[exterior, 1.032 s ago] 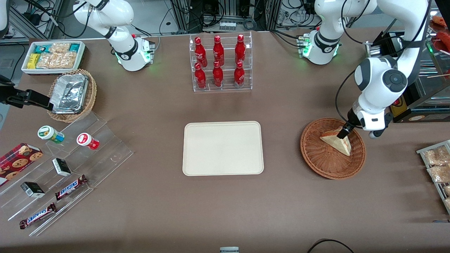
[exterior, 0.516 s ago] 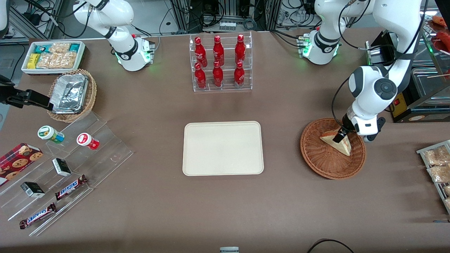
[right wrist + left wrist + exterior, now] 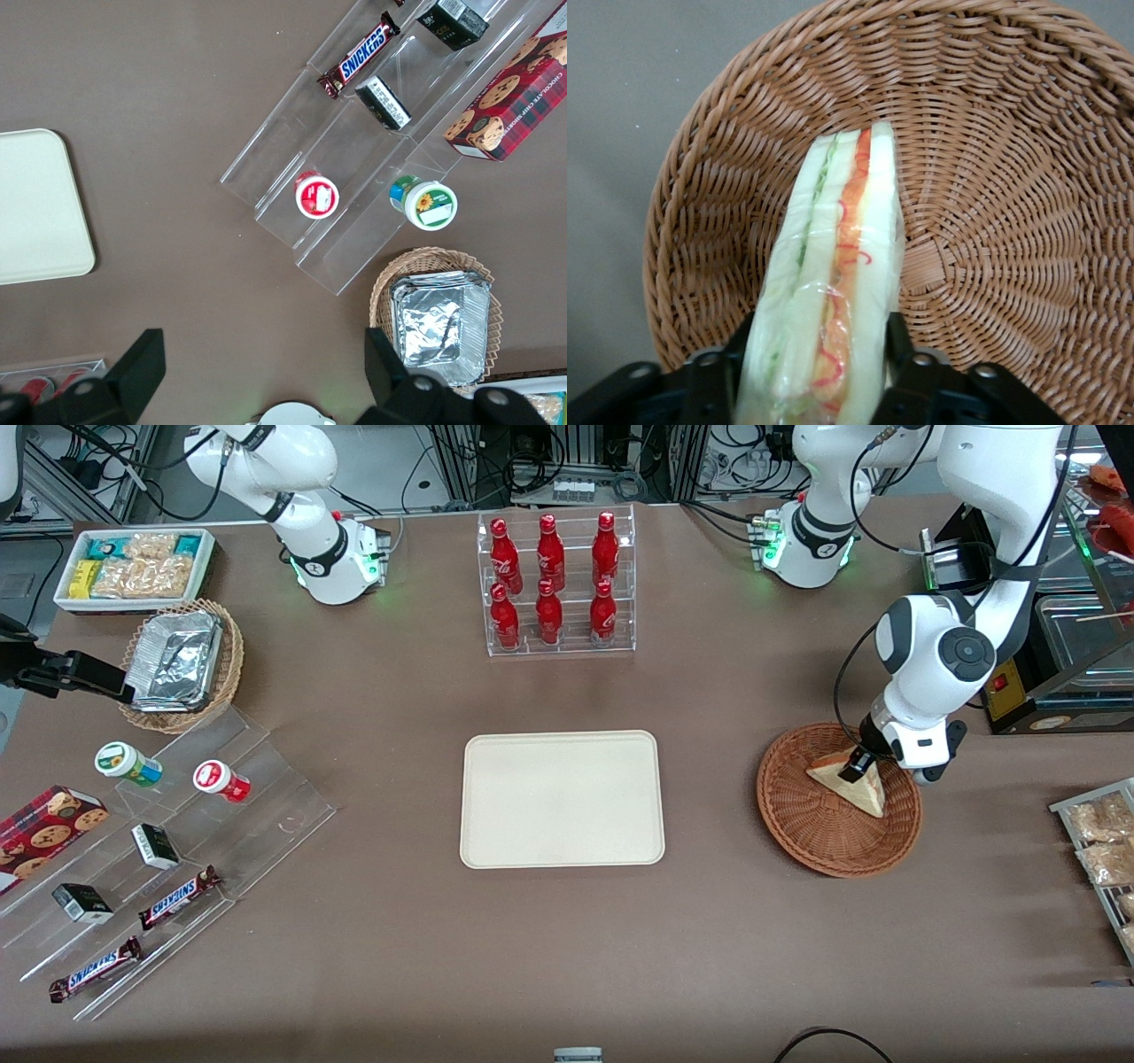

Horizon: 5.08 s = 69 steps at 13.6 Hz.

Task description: Place sandwich from basket to tray

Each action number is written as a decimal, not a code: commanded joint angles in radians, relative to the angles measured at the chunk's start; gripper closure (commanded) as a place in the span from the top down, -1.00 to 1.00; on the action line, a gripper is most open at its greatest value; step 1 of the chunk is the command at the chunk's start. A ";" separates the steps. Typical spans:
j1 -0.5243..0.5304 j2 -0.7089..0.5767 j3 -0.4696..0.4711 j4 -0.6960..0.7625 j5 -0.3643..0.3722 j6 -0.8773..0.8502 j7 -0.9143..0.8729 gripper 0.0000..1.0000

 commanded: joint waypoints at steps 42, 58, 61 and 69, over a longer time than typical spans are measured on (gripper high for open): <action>-0.804 0.670 -0.014 1.151 0.083 -0.617 0.084 0.99; -0.328 -0.142 0.000 0.868 0.017 -1.223 0.580 0.99; -0.184 -0.234 -0.002 0.783 0.015 -1.230 0.720 0.99; 0.081 -0.260 0.059 0.751 0.017 -1.186 1.036 0.99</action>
